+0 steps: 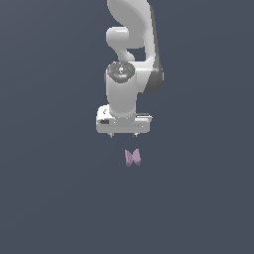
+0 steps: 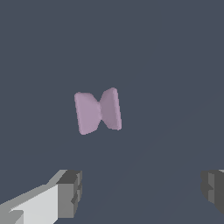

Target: Pick up the object and move it to a goal position.

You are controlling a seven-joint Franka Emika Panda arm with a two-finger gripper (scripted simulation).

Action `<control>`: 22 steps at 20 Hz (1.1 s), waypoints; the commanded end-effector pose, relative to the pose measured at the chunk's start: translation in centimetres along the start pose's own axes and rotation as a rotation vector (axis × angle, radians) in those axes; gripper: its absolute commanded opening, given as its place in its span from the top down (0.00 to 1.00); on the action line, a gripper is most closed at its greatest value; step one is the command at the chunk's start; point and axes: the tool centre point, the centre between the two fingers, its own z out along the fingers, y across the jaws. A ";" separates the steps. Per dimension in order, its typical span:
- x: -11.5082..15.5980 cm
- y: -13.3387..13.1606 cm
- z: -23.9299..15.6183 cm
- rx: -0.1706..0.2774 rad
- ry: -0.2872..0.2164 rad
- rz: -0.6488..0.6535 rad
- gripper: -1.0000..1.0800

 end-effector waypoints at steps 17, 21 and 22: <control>-0.3 1.1 0.7 -0.011 -0.005 -0.006 0.04; 0.3 0.6 1.2 -0.012 -0.002 -0.019 0.04; 0.5 0.4 1.4 -0.012 -0.001 -0.024 0.04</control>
